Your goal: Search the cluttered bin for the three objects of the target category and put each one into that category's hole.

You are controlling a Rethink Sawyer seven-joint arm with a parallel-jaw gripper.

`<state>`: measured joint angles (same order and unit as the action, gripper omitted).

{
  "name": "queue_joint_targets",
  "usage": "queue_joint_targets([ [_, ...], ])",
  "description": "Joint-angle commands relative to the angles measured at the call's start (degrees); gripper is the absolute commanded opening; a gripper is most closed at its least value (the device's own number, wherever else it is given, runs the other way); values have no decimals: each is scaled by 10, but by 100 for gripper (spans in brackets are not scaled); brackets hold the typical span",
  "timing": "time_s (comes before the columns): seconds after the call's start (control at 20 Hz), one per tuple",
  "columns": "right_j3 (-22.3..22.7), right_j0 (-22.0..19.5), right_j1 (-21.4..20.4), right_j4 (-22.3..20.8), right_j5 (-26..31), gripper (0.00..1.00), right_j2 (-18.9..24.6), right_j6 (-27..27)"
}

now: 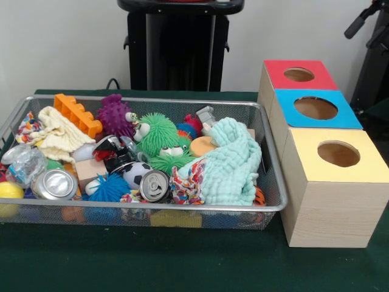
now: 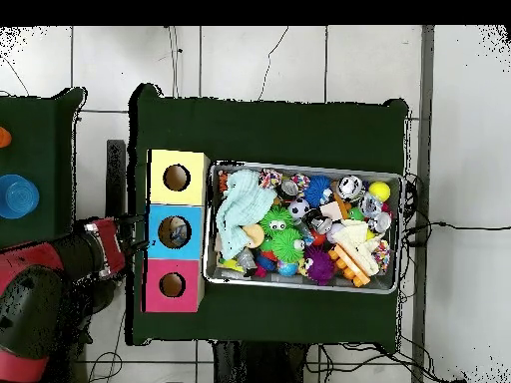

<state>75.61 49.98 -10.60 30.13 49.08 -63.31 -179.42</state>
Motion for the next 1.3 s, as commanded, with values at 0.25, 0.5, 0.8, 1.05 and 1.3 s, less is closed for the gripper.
queue_joint_targets([
  [0.25, 81, -41, -68, -17, -50, 100, 134, 2],
  [0.5, 99, -46, -86, -32, -60, 100, 147, 12],
  [0.8, 132, -43, -120, -60, -79, 100, 153, 33],
  [1.05, 142, -42, -135, -83, -89, 100, 158, 34],
  [1.3, 152, -30, -129, -99, -121, 100, 164, 9],
])
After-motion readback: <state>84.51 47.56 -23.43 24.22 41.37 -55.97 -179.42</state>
